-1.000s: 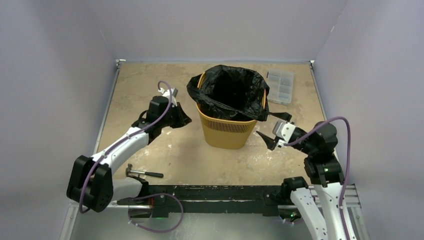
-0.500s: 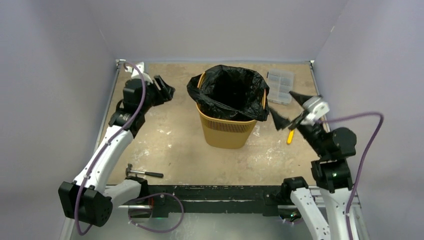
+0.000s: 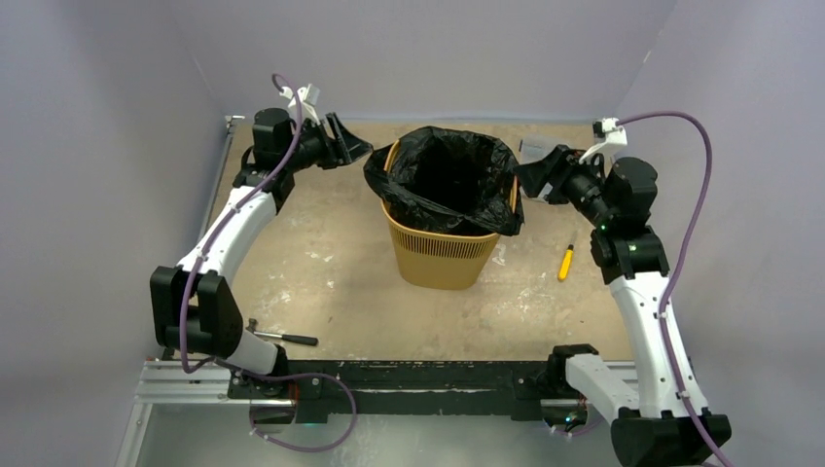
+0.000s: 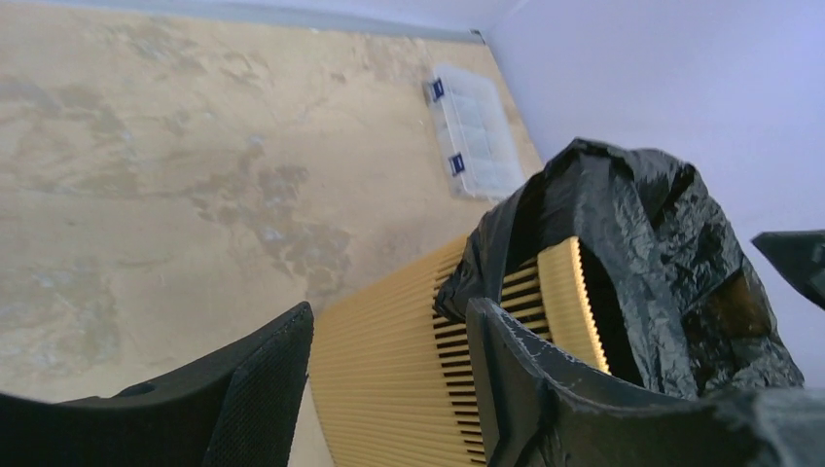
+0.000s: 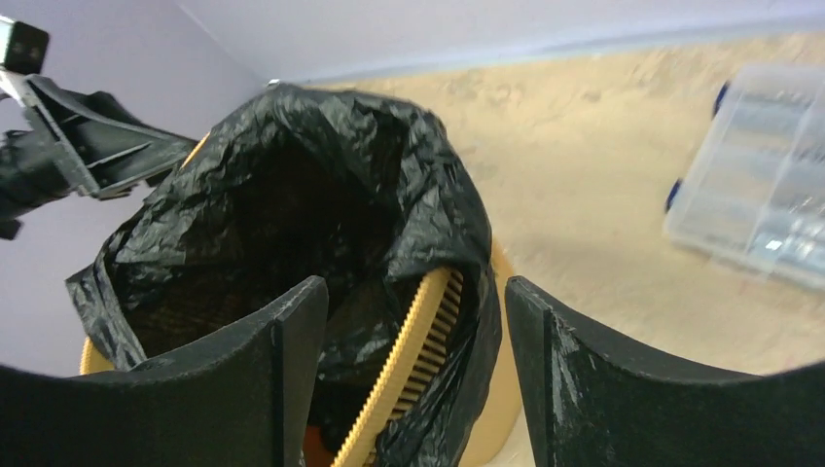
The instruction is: Put the trash bags into the trash bin
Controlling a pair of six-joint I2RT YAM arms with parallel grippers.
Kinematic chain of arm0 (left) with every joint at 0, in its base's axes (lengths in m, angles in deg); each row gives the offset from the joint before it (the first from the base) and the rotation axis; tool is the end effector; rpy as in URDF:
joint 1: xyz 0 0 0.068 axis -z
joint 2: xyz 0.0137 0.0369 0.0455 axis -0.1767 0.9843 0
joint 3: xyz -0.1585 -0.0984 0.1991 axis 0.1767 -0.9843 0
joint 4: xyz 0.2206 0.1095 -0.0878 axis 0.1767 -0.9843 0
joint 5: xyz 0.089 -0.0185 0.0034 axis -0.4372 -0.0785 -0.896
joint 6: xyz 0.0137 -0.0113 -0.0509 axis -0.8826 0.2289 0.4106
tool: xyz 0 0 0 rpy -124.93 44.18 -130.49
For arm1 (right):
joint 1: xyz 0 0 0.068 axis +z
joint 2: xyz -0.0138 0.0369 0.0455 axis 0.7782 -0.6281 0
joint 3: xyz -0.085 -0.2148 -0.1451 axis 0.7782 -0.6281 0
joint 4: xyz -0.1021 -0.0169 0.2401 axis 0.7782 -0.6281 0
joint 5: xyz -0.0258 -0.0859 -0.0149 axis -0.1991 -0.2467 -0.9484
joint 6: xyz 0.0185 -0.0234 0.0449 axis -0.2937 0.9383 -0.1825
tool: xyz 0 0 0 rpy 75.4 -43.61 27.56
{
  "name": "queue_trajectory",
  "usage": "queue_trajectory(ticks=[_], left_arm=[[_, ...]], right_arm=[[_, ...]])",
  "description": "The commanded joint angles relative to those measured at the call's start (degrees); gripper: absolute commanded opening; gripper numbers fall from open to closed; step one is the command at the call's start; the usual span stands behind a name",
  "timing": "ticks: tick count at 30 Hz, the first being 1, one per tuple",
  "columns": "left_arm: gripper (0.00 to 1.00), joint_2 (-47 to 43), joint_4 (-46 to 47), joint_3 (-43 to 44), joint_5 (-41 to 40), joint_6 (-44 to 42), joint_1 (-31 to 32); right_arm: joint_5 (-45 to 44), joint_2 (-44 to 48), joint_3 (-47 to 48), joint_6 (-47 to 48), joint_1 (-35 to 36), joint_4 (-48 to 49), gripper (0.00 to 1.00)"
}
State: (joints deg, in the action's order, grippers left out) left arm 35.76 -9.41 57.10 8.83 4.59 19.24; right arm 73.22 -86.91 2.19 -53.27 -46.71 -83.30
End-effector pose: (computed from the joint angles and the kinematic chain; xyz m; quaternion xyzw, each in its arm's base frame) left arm 0.3418 -0.0733 0.3546 -0.0036 0.7788 -0.4147 0.4706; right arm 0.2009 0.0268 0.4127 0.0151 0.7440 0.2718 0.6103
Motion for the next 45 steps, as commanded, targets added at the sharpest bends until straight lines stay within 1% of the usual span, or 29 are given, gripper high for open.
queue_trajectory(ticks=[1, 3, 5, 9, 12, 14, 17, 20, 23, 25, 28, 31, 33, 35, 37, 38, 40, 42, 44, 45], left_arm=[[0.58, 0.55, 3.33, 0.65, 7.07, -0.46, -0.27], [0.55, 1.97, 2.74, 0.77, 7.82, -1.00, -0.27], [0.55, 2.08, 5.15, -0.78, 9.05, 0.04, -0.27], [0.51, 2.81, 6.07, -2.01, 10.63, 0.29, -0.27], [0.49, 3.05, 6.08, -2.84, 11.27, -0.02, -0.27], [0.44, 3.02, 6.91, -3.45, 11.93, 0.17, -0.20], [0.39, 3.09, 8.47, -4.36, 13.40, 0.77, -0.18], [0.36, 3.39, 9.88, -4.90, 14.91, 1.51, -0.18], [0.35, 3.70, 10.88, -5.30, 16.42, 2.09, -0.10], [0.38, 3.66, 11.75, -5.85, 17.13, 2.72, -0.09], [0.40, 3.30, 13.56, -6.43, 17.72, 3.95, -0.09], [0.40, 3.30, 15.24, -6.49, 18.02, 5.43, -0.09], [0.40, 3.46, 18.64, -7.00, 19.27, 7.80, -0.09], [0.41, 3.71, 20.87, -7.60, 20.12, 9.90, -0.09], [0.44, 2.96, 18.54, -7.67, 17.32, 8.61, -0.17], [0.44, 2.21, 15.86, -7.52, 14.34, 7.16, -0.18], [0.45, 1.26, 8.03, -5.34, 8.37, 2.98, -0.18], [0.45, 0.72, -2.31, -2.85, 0.14, -1.53, -0.18], [0.45, -0.61, -6.74, -2.08, -6.37, -2.96, -0.26], [0.46, -1.34, -7.47, -2.28, -8.94, -3.05, -0.27]], right_arm=[[9.38, 0.67, -1.76, -7.25, -3.17, 1.24, 0.69], [10.93, 0.04, -2.35, -7.75, -3.91, 1.73, 0.66], [11.37, 0.18, -3.18, -8.63, -4.20, 2.37, 0.63], [16.04, 0.25, -5.25, -10.11, -8.64, 4.38, 0.56], [18.35, -0.17, -6.33, -10.51, -10.61, 4.59, 0.57], [19.19, -0.12, -7.00, -10.12, -11.40, 4.57, 0.57], [22.18, -0.26, -8.84, -10.97, -11.74, 7.02, 0.56], [24.09, -1.54, -10.25, -11.09, -11.76, 7.97, 0.55], [23.66, -2.17, -11.14, -10.71, -11.77, 8.64, 0.54], [24.69, -2.89, -11.66, -10.51, -11.74, 9.25, 0.53], [26.63, -3.86, -12.17, -10.12, -11.76, 9.78, 0.51], [27.24, -3.88, -12.75, -9.75, -11.77, 10.36, 0.47], [28.07, -4.36, -12.70, -8.67, -11.71, 9.98, 0.45], [27.96, -4.91, -12.20, -6.86, -11.76, 8.23, 0.40], [27.36, -5.10, -11.81, -6.07, -11.71, 7.12, 0.39], [26.89, -5.07, -11.66, -5.80, -11.76, 6.90, 0.39], [26.31, -4.98, -11.34, -5.72, -11.77, 6.89, 0.39], [26.11, -5.06, -11.04, -5.59, -11.76, 6.81, 0.38], [26.11, -5.13, -10.92, -5.47, -11.77, 6.79, 0.37], [26.10, -5.16, -10.95, -5.39, -11.77, 6.88, 0.36]])
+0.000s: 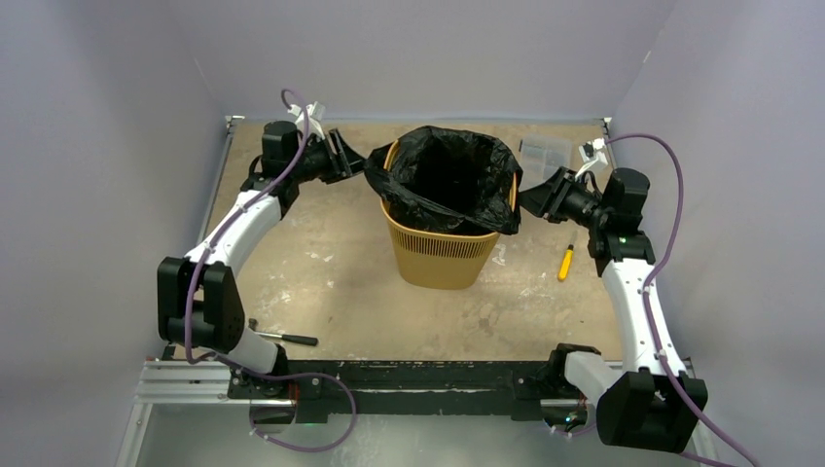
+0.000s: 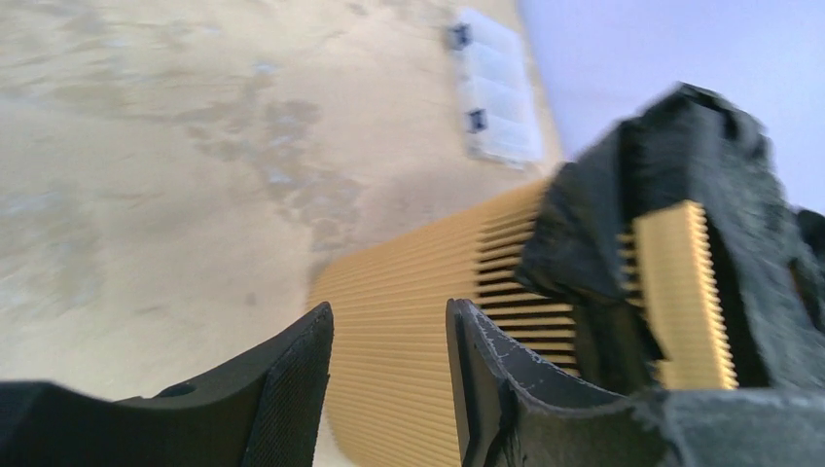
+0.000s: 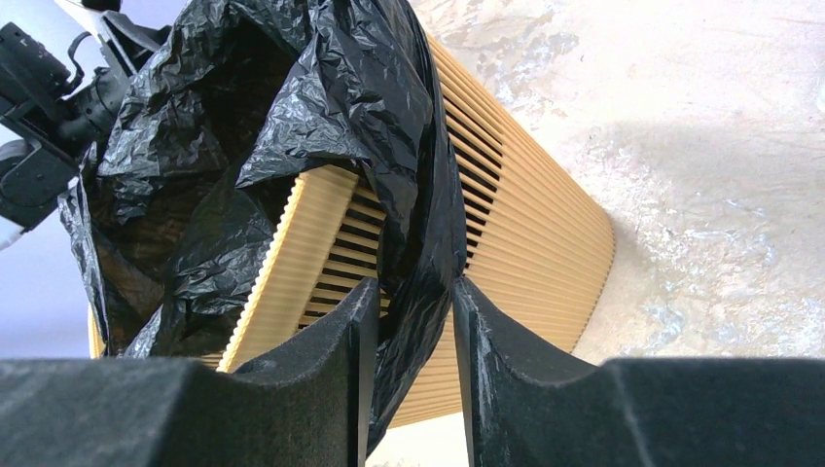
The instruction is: Put the trash bags into the trash bin
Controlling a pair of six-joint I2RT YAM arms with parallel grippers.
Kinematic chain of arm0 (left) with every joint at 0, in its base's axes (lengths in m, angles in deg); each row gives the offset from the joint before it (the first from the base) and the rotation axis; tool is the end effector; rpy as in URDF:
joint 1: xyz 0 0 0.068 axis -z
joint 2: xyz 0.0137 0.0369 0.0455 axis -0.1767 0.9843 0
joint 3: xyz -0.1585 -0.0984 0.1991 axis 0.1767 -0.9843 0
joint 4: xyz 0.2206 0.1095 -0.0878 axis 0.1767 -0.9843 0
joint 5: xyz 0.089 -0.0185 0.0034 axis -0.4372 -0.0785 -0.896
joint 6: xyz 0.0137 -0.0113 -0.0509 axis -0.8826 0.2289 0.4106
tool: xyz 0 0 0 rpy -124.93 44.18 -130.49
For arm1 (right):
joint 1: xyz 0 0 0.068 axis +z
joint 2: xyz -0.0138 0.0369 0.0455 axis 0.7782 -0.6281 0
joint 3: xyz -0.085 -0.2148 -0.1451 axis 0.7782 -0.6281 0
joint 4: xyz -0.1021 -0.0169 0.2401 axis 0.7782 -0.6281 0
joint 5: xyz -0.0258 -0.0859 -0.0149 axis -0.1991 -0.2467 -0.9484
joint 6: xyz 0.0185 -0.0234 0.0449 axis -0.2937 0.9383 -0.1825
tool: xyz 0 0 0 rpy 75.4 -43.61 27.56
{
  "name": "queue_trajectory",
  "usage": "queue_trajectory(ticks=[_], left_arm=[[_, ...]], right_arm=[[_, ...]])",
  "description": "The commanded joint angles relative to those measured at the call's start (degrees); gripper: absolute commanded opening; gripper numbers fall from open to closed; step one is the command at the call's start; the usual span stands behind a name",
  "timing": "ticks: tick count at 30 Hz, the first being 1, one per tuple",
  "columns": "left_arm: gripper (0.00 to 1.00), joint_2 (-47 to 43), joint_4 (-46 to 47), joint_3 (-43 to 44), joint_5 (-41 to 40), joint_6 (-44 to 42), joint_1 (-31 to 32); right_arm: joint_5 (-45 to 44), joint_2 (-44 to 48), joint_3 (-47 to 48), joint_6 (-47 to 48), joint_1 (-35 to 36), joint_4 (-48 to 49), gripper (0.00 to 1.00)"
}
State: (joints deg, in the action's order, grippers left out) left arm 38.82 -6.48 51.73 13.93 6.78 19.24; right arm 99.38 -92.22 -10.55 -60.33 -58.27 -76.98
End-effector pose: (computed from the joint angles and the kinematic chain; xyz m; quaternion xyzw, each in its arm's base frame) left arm 0.3486 -0.0770 0.3095 -0.0087 0.7983 -0.4457 0.4050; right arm 0.2306 -0.0038 0.3306 0.0298 0.7814 0.4088 0.4704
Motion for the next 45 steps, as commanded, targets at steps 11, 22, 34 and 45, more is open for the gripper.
queue_trajectory(ticks=[11, 22, 34, 45], left_arm=[[0.53, -12.98, 4.09, -1.62, -17.47, 1.60, -0.53], [0.54, -7.74, 1.17, 2.58, -0.71, 0.99, -0.45], [0.26, -1.74, -2.89, 4.67, 5.69, -1.83, 1.60], [0.00, 0.35, 0.48, 1.83, 7.10, -3.31, 6.17]], right_arm=[[0.48, 0.31, 1.82, 1.59, -0.18, 0.74, 0.33], [0.60, 0.74, 1.51, 1.78, -0.20, 0.71, 0.36], [1.22, 0.44, 1.12, 1.87, -0.20, 1.43, 0.39], [2.60, -1.96, 0.73, 2.99, -0.14, 1.95, 0.14]])
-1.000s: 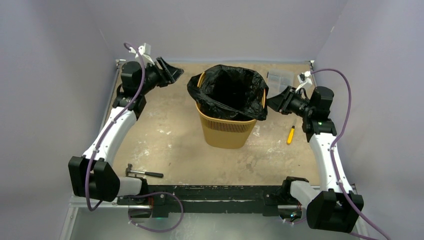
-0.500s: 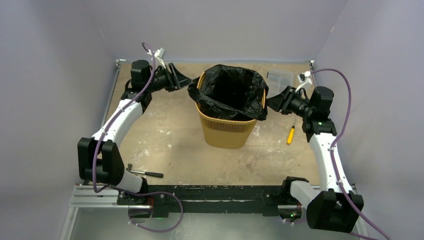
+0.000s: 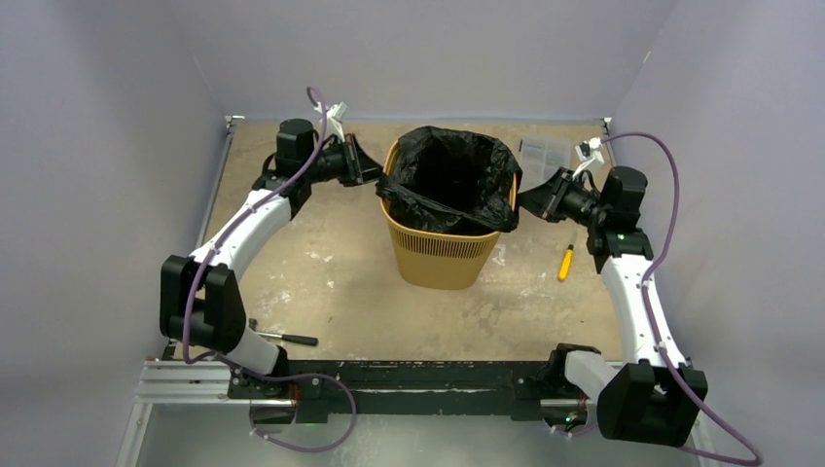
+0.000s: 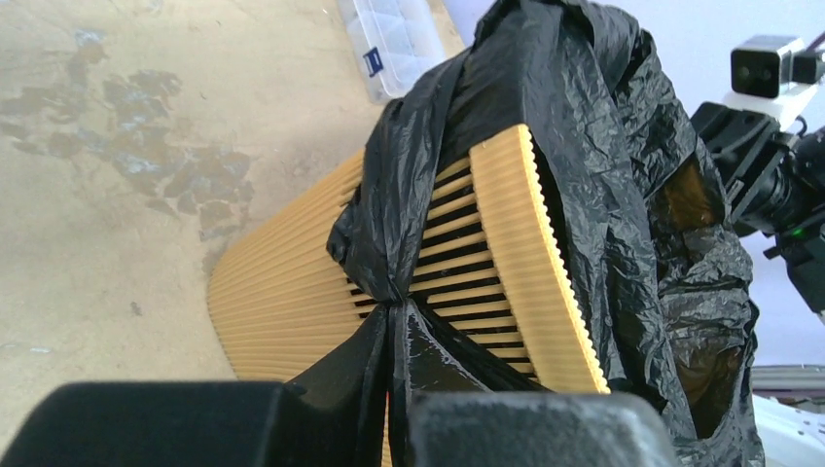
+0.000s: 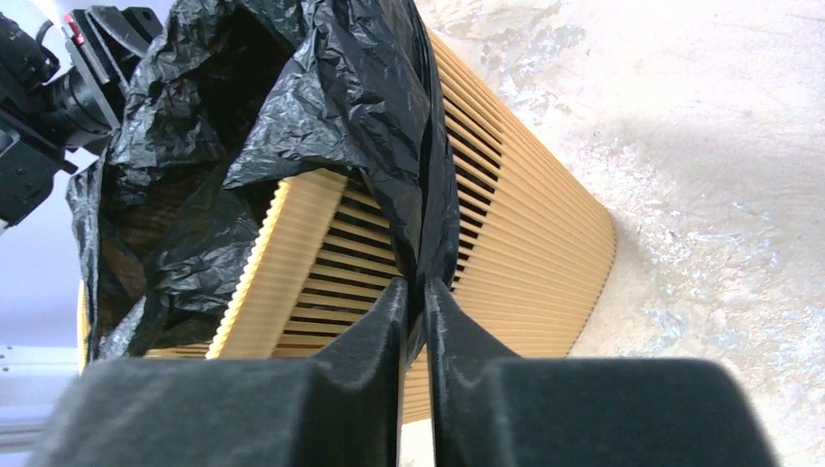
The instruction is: Put the trash bags into the trash bin
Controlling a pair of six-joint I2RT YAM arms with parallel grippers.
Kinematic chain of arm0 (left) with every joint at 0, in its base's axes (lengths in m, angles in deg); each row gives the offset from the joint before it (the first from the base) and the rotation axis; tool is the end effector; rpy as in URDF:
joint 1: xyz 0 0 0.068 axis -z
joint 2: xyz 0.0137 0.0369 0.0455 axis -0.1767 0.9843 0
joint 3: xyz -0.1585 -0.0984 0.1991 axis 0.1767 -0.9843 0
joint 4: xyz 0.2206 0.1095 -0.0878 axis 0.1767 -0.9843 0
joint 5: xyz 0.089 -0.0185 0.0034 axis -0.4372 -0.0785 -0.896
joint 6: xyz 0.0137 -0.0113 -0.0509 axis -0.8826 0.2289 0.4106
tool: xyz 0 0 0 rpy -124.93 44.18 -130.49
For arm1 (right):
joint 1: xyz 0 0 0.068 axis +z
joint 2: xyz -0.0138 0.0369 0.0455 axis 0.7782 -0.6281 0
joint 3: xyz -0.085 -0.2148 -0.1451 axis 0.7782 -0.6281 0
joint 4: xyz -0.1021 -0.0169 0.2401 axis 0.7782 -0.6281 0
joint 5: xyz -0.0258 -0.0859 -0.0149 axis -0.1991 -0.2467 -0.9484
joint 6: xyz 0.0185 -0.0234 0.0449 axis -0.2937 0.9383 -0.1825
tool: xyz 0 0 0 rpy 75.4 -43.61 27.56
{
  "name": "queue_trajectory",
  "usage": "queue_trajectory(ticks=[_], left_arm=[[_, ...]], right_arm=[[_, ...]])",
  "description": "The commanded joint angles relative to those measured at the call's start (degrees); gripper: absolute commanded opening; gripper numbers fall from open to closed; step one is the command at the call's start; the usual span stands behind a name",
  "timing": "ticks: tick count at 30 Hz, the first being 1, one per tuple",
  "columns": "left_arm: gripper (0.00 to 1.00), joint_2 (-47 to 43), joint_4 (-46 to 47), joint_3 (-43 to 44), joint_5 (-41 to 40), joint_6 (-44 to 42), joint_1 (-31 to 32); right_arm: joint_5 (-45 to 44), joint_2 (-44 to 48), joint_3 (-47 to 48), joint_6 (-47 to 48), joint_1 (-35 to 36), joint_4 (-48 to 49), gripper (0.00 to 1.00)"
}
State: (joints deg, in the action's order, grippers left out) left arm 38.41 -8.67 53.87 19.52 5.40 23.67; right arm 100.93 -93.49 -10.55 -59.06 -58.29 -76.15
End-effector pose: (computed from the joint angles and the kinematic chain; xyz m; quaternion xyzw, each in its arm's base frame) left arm 0.3385 -0.1058 0.3220 0.0613 0.7880 -0.4872 0.3715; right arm 0.2352 -0.0038 0.3275 0.0148 0.7816 0.4132 0.4671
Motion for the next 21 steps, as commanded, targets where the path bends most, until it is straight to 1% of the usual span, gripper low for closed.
queue_trajectory(ticks=[1, 3, 7, 11, 17, 21], left_arm=[[0.00, 0.92, 3.11, -0.90, 1.42, -1.90, 2.01], [0.00, 1.06, 3.83, -2.16, 0.77, -1.47, 2.59], [0.00, 0.58, 5.30, -5.61, -2.45, -1.32, 3.90], [0.00, 0.45, 6.44, -8.45, -3.96, -1.08, 4.87], [0.00, 0.37, 6.39, -9.68, -5.99, -1.38, 5.48], [0.00, 1.02, 5.81, -10.20, -5.46, -1.81, 5.56]], right_arm=[[0.60, -0.88, 0.67, 2.27, -0.10, 0.58, 0.09], [-0.56, -1.38, 0.77, 3.13, -0.09, -0.61, 0.00], [-3.39, -2.94, 0.55, 5.25, -0.09, -2.98, 0.00], [-2.88, -4.52, -0.25, 6.63, -0.09, -3.41, 0.00], [-1.68, -6.07, -0.60, 7.89, -0.01, -3.45, 0.00], [-2.02, -7.29, 0.02, 9.93, 0.60, -5.50, 0.00]])
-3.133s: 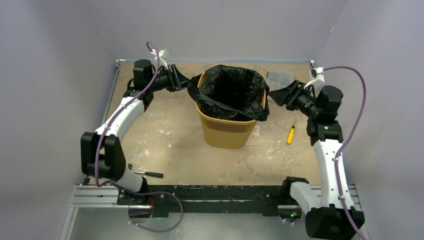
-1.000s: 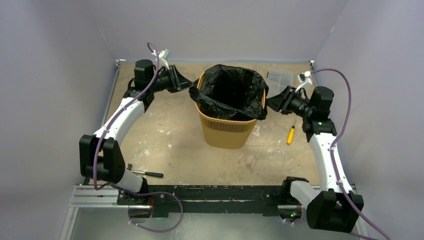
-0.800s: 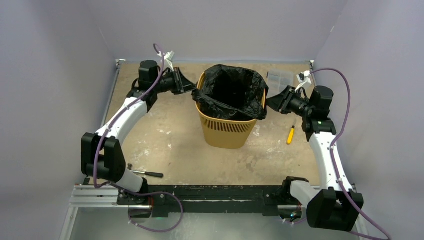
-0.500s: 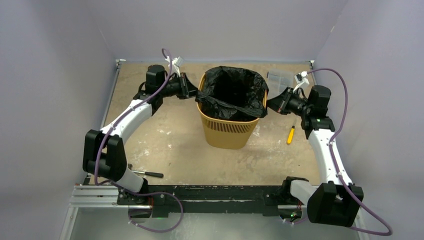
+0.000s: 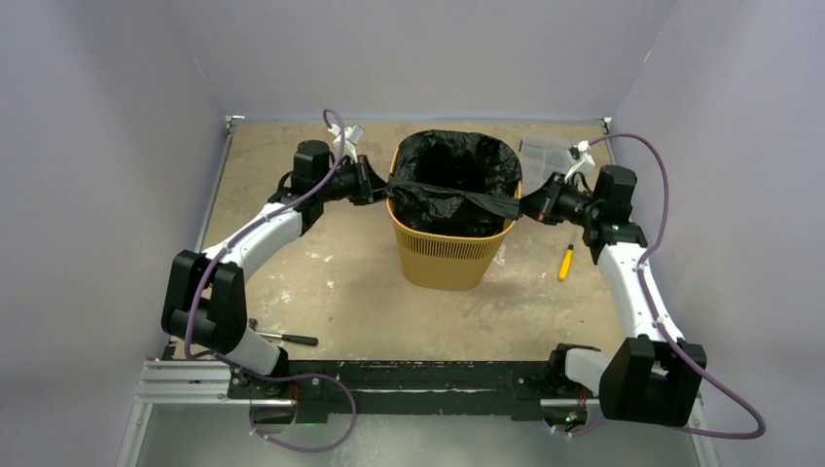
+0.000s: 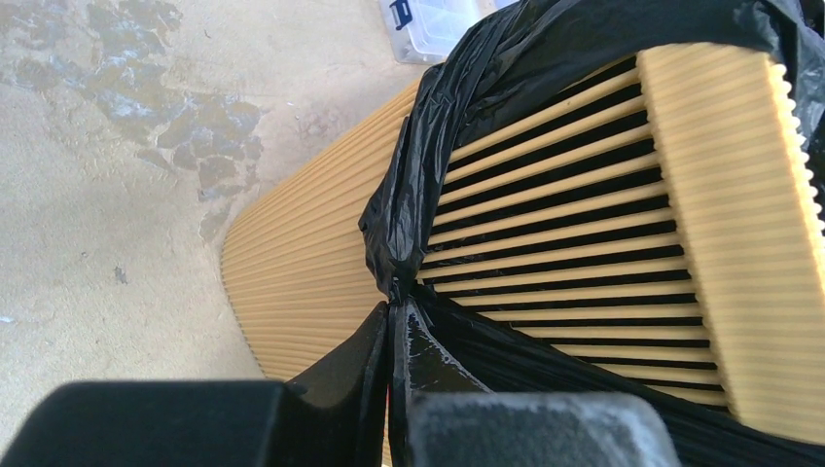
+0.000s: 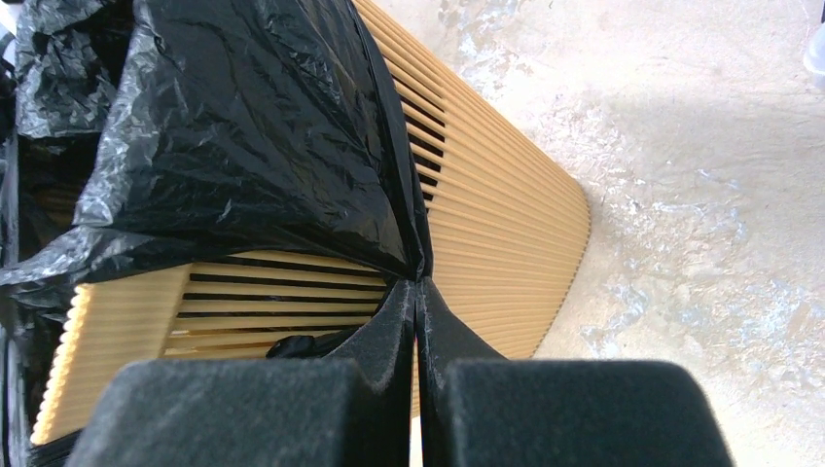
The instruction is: Put the trash bags into the trash bin
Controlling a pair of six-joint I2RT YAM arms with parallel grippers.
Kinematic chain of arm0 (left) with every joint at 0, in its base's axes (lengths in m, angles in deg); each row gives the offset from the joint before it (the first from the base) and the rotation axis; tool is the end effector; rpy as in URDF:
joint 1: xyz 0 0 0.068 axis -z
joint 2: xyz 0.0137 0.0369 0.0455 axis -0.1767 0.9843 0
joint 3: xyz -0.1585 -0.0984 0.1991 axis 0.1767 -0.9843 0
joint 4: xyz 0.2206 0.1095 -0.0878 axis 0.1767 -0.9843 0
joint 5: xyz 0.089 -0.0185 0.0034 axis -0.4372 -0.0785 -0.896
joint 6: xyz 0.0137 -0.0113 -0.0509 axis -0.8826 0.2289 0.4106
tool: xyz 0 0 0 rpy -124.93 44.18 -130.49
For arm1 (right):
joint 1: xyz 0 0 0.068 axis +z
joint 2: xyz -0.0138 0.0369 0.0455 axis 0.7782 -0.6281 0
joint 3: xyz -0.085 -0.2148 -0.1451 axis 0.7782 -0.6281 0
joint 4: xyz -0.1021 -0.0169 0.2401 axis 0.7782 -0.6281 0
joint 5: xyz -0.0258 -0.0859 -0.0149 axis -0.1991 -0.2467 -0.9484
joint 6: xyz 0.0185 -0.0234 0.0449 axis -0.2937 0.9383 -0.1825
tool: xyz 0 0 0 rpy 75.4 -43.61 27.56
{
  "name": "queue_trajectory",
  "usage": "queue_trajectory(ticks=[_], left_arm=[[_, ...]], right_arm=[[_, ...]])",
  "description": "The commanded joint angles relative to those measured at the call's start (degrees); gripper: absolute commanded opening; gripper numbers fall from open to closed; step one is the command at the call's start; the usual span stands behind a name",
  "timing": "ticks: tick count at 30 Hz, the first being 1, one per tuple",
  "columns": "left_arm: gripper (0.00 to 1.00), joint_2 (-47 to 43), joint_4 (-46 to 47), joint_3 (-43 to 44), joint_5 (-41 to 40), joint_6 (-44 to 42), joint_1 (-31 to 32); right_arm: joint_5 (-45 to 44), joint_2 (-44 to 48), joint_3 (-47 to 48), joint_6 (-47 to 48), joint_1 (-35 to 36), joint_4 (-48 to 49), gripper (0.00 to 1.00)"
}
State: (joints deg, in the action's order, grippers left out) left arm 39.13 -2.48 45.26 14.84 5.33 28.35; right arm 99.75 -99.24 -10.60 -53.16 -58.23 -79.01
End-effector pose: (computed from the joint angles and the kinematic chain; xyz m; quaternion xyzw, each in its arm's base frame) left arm 0.3259 -0.1297 0.2758 0.0611 0.8062 -0.4720 0.3514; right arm 0.2536 -0.0063 0.3001 0.0136 0.8139 0.3893 0.4311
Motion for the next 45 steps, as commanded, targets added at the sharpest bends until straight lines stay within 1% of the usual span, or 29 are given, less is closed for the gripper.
queue_trajectory(ticks=[1, 3, 5, 8, 9, 12, 13, 15, 16, 19, 21, 24, 25, 26, 28, 29, 31, 34, 36, 39, 41, 45], left_arm=[[0.00, 0.42, -0.62, -1.74, -0.74, -1.93, 0.94], [0.00, 0.24, -1.47, -2.07, -0.93, -2.26, 0.99], [0.00, -0.55, -1.71, -2.46, -1.17, -2.38, 0.94], [0.00, -1.88, -3.47, -2.09, -2.85, -3.17, 0.99], [0.00, -2.38, -4.23, -1.78, -3.84, -3.38, 0.99], [0.01, -3.97, -8.29, -0.30, -7.85, -4.24, 0.99], [0.03, -4.52, -9.27, 0.32, -9.04, -4.47, 0.99], [0.10, -5.22, -11.55, 2.01, -11.62, -5.10, 0.84], [0.11, -5.42, -12.16, 2.59, -12.18, -5.38, 0.81], [0.17, -5.27, -12.34, 3.73, -12.56, -5.27, 0.56], [0.18, -4.80, -13.11, 4.54, -12.93, -5.31, 0.55], [0.19, -4.75, -14.40, 4.39, -14.86, -5.66, 0.55], [0.20, -4.82, -14.72, 4.03, -15.14, -5.88, 0.55], [0.19, -4.90, -14.92, 3.54, -15.33, -6.19, 0.55], [0.17, -5.56, -14.09, 1.82, -15.44, -6.32, 0.55], [0.17, -5.77, -12.98, 0.30, -15.16, -6.00, 0.55], [0.16, -5.41, -11.03, -1.48, -13.32, -4.96, 0.55], [0.16, -5.23, -7.82, -3.52, -11.32, -3.74, 0.63], [0.16, -4.94, -6.56, -3.77, -10.57, -3.46, 0.63], [0.17, -4.49, -6.72, -2.86, -9.82, -3.58, 0.63], [0.20, -5.04, -6.99, -2.37, -10.23, -3.60, 0.63], [0.30, -6.52, -9.92, -0.05, -13.13, -4.30, 0.63]], right_arm=[[-1.86, -2.12, 0.71, 4.86, 0.87, -4.11, 0.00], [-3.23, -2.52, 1.11, 5.49, 1.18, -5.62, 0.02], [-4.57, -1.47, 1.34, 5.11, 1.16, -6.19, 0.09], [-6.85, 1.56, 2.47, 4.45, 1.22, -5.68, 0.13], [-7.97, 2.33, 3.00, 3.96, 1.17, -5.88, 0.16], [-13.25, 5.29, 4.48, 1.56, 1.16, -6.08, 0.33], [-15.82, 6.57, 5.00, 1.14, 1.16, -6.35, 0.35], [-21.65, 9.41, 5.39, -0.08, 1.19, -5.96, 0.41], [-23.92, 10.82, 5.67, -0.34, 1.18, -6.14, 0.45], [-27.88, 13.48, 6.40, -0.46, 1.16, -6.37, 0.49], [-30.57, 13.82, 8.02, -0.31, 1.19, -8.37, 0.53], [-33.14, 14.99, 9.73, -0.02, 1.19, -9.80, 0.55], [-32.70, 15.61, 10.52, 0.32, 1.16, -9.68, 0.55], [-30.50, 16.41, 11.25, 1.04, 1.24, -8.71, 0.55], [-23.91, 18.16, 11.94, 2.20, 1.16, -5.10, 0.56], [-20.15, 18.73, 12.15, 2.19, 1.16, -3.33, 0.59], [-12.43, 18.63, 13.15, 1.93, 1.16, 0.13, 0.60], [-0.35, 16.34, 15.13, 1.06, 1.21, 2.05, 0.61], [5.20, 14.85, 16.61, 0.91, 1.18, 2.20, 0.61], [9.70, 14.44, 18.18, 4.36, 1.21, 1.02, 0.61], [10.19, 13.90, 19.65, 8.41, 1.28, -1.60, 0.60], [11.35, 11.84, 20.26, 11.09, 3.64, -1.55, 0.57]])
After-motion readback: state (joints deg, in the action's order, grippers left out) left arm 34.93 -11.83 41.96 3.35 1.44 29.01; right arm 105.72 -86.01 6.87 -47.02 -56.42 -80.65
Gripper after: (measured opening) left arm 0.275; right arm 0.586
